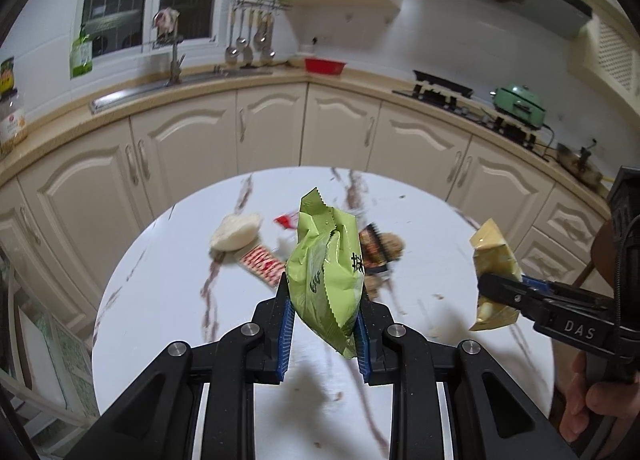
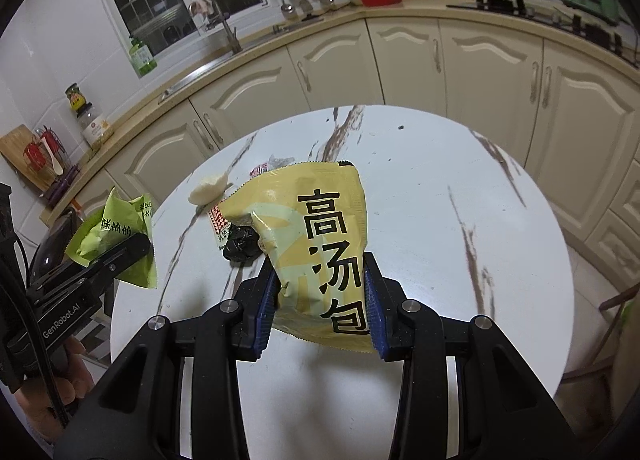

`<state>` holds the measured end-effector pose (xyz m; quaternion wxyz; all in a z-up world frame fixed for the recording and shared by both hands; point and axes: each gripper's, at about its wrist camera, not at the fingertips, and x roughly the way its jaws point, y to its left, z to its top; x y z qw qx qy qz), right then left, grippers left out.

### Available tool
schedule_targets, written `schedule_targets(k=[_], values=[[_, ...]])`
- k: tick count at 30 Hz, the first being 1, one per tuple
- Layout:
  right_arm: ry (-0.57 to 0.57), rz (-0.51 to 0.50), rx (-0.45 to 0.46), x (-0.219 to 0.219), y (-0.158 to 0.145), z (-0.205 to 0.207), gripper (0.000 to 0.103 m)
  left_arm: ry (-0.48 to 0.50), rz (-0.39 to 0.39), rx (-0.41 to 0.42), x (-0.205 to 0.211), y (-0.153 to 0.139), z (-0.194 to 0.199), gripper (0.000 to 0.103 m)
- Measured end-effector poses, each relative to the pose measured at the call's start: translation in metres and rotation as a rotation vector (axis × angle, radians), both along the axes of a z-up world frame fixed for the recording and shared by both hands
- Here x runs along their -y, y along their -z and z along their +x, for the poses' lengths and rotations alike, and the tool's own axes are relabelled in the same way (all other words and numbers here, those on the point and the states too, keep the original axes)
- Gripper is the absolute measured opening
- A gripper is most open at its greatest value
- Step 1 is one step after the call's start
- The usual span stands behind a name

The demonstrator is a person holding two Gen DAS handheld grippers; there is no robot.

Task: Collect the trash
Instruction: 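Carry the green and yellow packets to the blue bin and open both tools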

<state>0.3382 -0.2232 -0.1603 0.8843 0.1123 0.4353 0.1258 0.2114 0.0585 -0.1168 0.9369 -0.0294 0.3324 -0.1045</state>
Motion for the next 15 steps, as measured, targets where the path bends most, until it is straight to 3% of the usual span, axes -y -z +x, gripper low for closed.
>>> schedule_targets(k=[8, 15], values=[[0.071, 0.018, 0.086, 0.049, -0.033, -0.032, 0.037, 0.127, 0.019, 0.086, 0.065, -0.027, -0.028, 0.022], [0.231, 0.003, 0.146, 0.134, -0.061, -0.074, 0.037, 0.301, 0.004, 0.105, 0.152, -0.029, -0.046, 0.022]])
